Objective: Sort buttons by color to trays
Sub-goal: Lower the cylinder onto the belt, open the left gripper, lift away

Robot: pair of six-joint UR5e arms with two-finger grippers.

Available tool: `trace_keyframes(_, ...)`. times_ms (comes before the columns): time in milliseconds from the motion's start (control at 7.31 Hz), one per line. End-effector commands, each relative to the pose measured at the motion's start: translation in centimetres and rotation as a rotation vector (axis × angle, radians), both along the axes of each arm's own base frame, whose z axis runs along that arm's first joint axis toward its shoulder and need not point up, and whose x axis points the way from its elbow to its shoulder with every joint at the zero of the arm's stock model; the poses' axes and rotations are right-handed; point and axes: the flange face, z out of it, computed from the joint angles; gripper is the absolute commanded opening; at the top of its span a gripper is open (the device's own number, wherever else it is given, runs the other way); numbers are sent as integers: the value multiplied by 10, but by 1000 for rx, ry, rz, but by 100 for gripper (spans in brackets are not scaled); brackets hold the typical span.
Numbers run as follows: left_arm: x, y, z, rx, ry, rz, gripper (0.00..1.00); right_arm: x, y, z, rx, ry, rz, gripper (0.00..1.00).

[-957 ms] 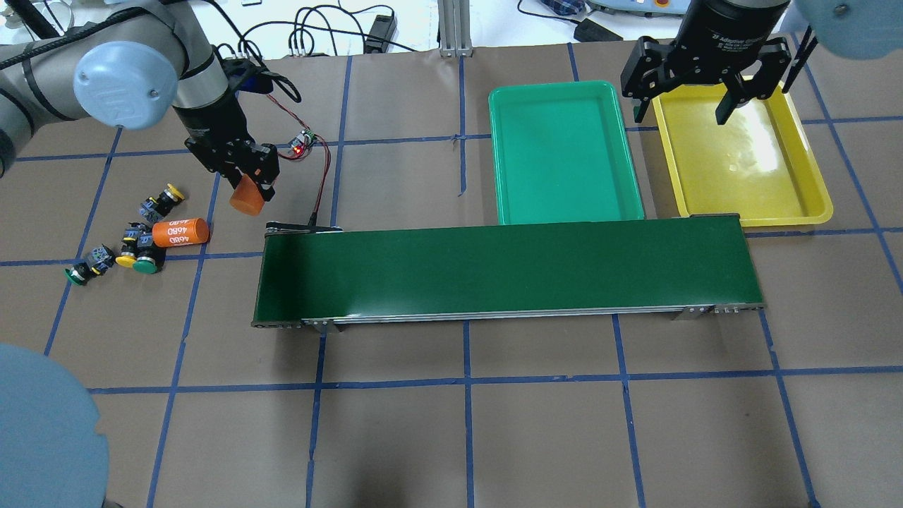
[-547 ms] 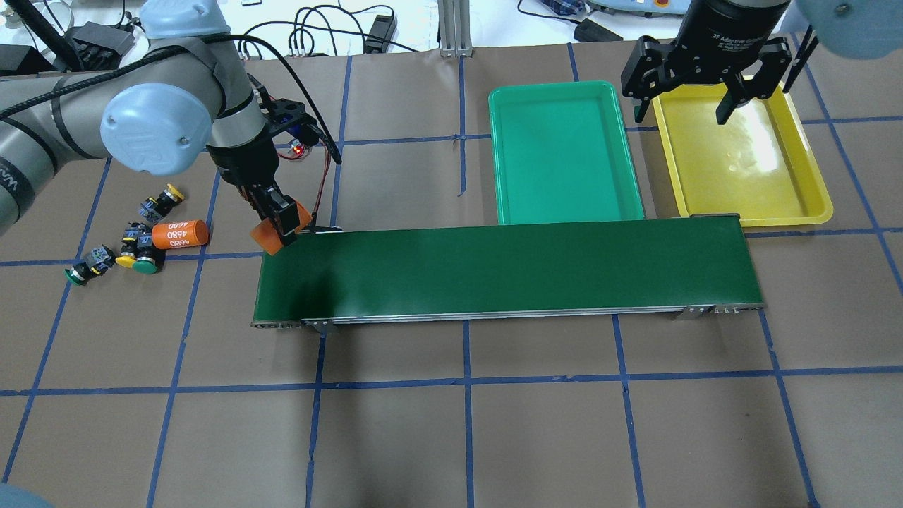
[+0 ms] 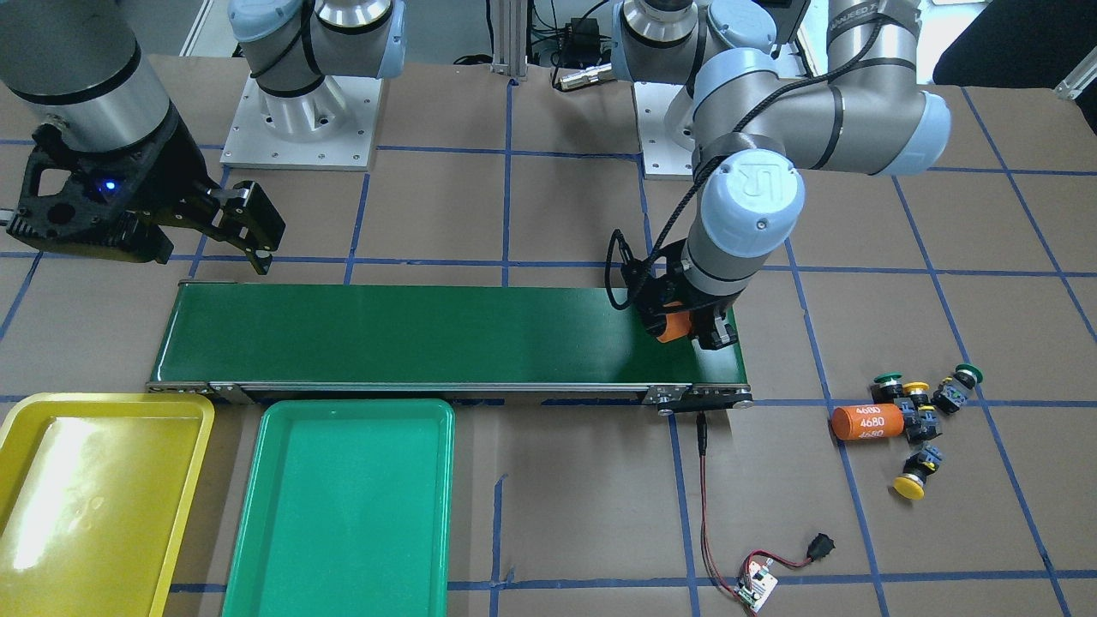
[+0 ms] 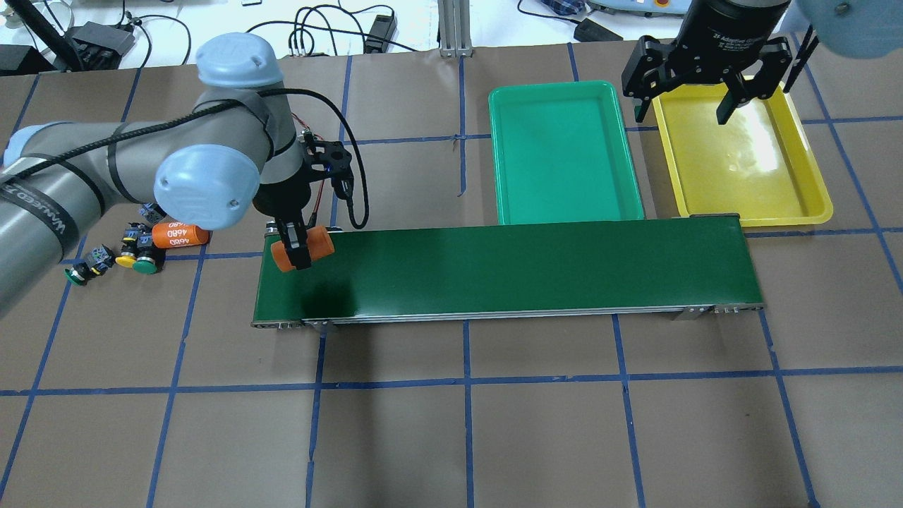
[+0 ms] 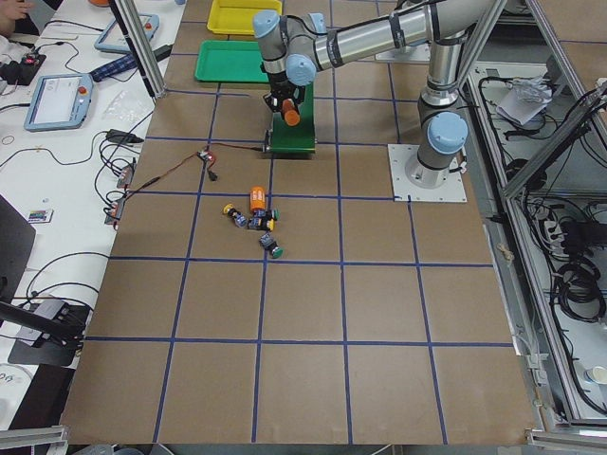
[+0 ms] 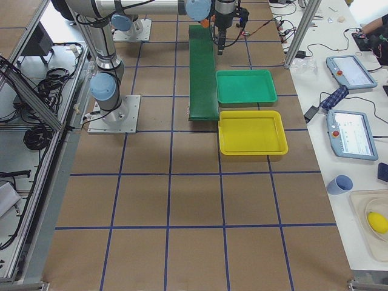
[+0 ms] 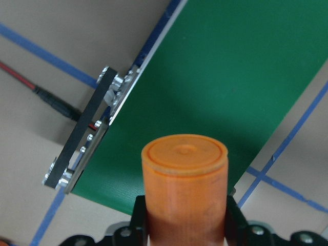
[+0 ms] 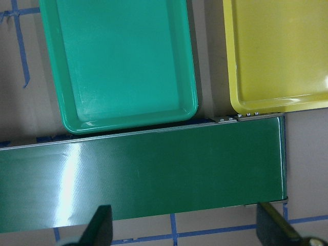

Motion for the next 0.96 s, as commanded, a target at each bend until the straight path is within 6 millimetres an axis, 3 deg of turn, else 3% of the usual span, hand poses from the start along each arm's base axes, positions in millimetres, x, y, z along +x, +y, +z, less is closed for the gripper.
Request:
trace_keyframes(0,-10,22,-15,-47,-3,-103,9,-1,0,0,1,0,-3,100)
trace_keyframes(137,-10,24,-17,-43,1,-118,9,-1,0,-1,3,0,-1,100)
trace_keyframes(547,-11,27,-29,-63,-1,-100,61,-4,0,0,1,0,-6,100)
trace_keyframes(684,-11,32,-37,-78,2,-98,82,-4,-1,-1,3,0,-6,100)
trace_keyframes(821,-11,32,-34,-107,2,-90,83,-4,0,0,1,0,-6,100)
